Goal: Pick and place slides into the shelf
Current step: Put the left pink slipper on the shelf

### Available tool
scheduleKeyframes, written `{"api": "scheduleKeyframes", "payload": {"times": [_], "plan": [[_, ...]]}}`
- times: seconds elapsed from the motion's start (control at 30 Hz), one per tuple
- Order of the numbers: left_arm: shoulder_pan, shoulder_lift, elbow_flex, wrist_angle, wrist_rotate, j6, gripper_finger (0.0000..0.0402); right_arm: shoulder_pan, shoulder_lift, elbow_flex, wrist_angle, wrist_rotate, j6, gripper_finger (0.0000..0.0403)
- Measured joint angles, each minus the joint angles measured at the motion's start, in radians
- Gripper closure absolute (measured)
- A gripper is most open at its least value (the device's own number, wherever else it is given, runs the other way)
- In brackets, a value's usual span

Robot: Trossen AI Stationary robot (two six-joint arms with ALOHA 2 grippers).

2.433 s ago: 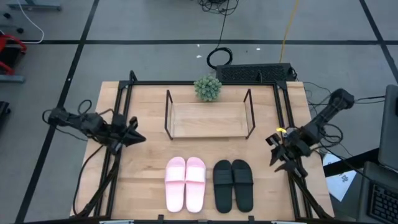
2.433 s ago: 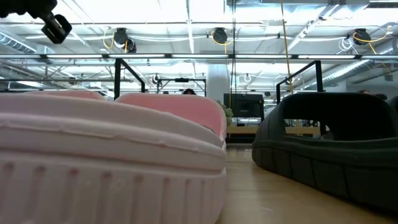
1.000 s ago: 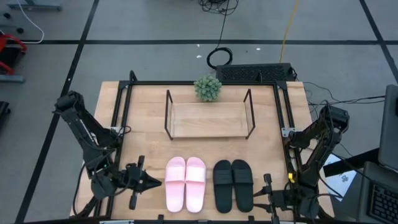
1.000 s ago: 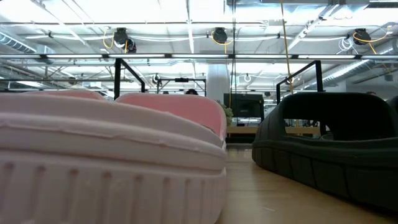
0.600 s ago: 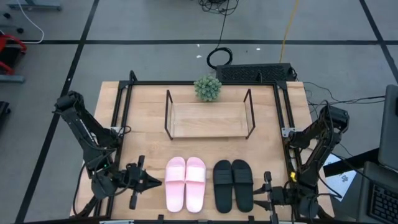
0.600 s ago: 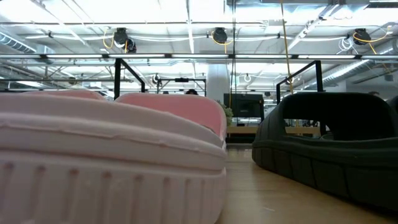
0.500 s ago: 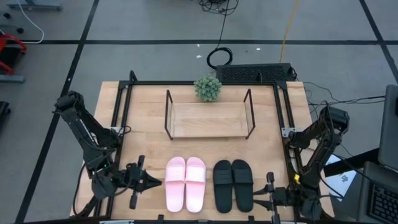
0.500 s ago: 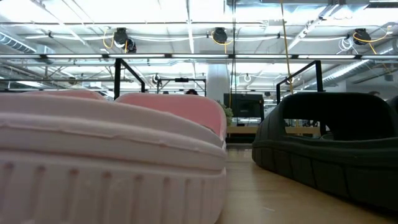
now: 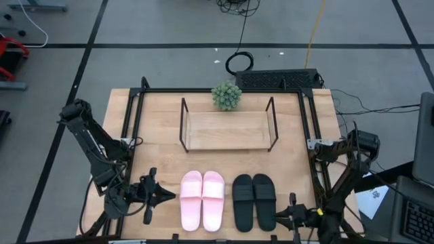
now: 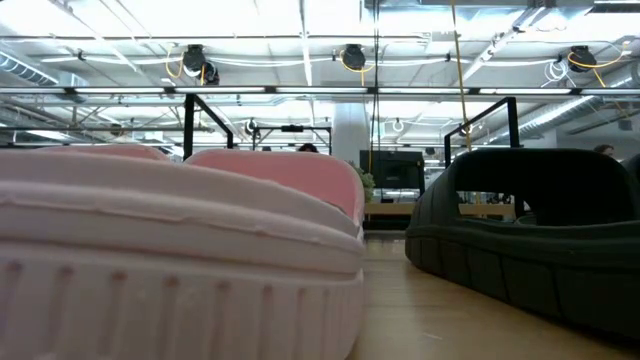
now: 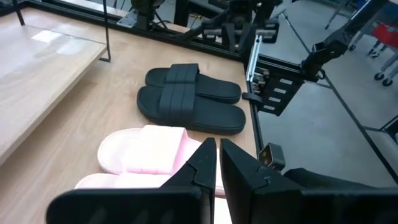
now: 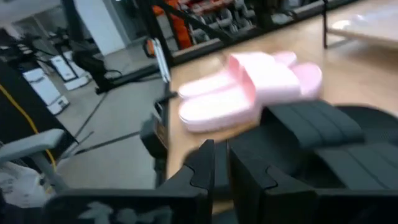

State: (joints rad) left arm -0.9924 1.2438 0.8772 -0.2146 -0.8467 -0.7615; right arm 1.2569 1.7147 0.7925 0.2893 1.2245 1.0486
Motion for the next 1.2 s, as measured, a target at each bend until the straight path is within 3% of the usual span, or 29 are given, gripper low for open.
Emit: {"api": "scheduleKeyframes", "payload": {"times": [0.1,0.3,0.47,0.63,0.93,1.2], "plan": [[0.0,0.0,0.0,0.0,0.0,-0.001,0.0376,-0.006,0.017,0.0,-0.078,-0.005,0.101,0.0374],[0.0,0.0,0.0,0.0,0.0,-0.001,0.0376,-0.026,-0.005,0.0,-0.301,-0.14,0.36,0.0374],[0.0,0.0,0.0,0.001,-0.001,-0.001,0.0376,-0.03,-0.017,0.0,-0.384,-0.178,0.441,0.0373],[0.0,0.0,0.0,0.0,-0.001,0.018,0.0376,-0.025,-0.017,0.0,-0.329,-0.114,0.375,0.0372],[0.0,0.0,0.0,0.0,0.002,0.019,0.0376,-0.025,-0.017,0.0,-0.099,0.002,0.087,0.0373],[0.0,0.0,0.0,-0.03,0.099,0.024,0.0376,-0.043,-0.017,0.0,0.031,0.038,-0.119,0.0373]]}}
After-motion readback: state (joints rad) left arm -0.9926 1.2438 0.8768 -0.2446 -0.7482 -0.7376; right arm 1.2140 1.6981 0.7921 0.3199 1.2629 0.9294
